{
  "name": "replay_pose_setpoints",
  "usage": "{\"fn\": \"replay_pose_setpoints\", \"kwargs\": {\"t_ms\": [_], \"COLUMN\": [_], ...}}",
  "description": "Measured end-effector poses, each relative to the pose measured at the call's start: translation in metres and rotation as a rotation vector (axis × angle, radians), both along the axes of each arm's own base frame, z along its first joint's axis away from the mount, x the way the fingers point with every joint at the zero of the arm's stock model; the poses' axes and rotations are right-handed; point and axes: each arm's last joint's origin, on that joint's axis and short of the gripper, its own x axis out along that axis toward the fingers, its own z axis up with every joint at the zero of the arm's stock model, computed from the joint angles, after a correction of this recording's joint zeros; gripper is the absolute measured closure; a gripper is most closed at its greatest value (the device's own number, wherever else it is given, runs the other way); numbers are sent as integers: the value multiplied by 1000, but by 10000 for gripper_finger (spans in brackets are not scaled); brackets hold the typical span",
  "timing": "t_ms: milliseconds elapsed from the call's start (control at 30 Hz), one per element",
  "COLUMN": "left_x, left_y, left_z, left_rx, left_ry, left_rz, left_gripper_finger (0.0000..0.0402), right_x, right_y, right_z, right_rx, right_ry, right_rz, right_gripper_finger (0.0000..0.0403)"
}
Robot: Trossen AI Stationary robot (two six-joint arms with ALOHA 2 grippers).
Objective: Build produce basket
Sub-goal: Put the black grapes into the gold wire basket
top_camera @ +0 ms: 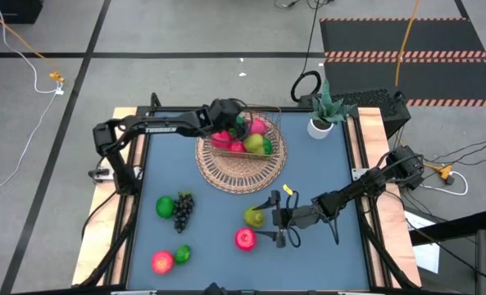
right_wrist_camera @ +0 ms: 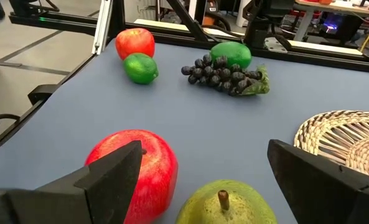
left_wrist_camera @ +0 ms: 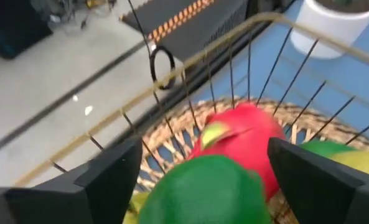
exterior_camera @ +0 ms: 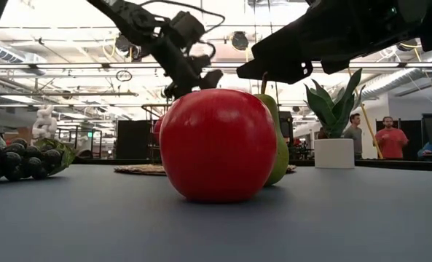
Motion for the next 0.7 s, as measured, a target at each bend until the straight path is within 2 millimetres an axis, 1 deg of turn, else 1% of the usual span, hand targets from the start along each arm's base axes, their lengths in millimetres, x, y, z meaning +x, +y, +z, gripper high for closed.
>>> {"fn": "replay_pose_setpoints", "kwargs": {"t_ms": [67,167,233,333,467,567,700], "left_x": [0,-3,-8,-22,-42,-53,-65], "left_y": [0,-3,-8,-24,-59,-97,-155], "left_z": [-5,-2,4,23,43,53,59], "left_rx": [-19,-30,-40,-64,-114,-124,-72], "left_ry": [11,34,58,84,156,206,251], "left_rz": [10,7,0,-15,-57,-91,-121], "left_gripper_finger": [35,18,13,16,31,46,69], "right_x": [0,0,0,0,0,-1,-2], "right_y": [0,0,0,0,0,1,4], "right_z": [0,0,0,0,-1,-2,-1], "right_rx": [0,0,0,14,67,89,84], "right_ry": [0,0,0,2,14,23,14], "right_rz": [0,0,0,-4,-18,-23,-10], "right_gripper_finger": [62,62,62,62,62,62,62]}}
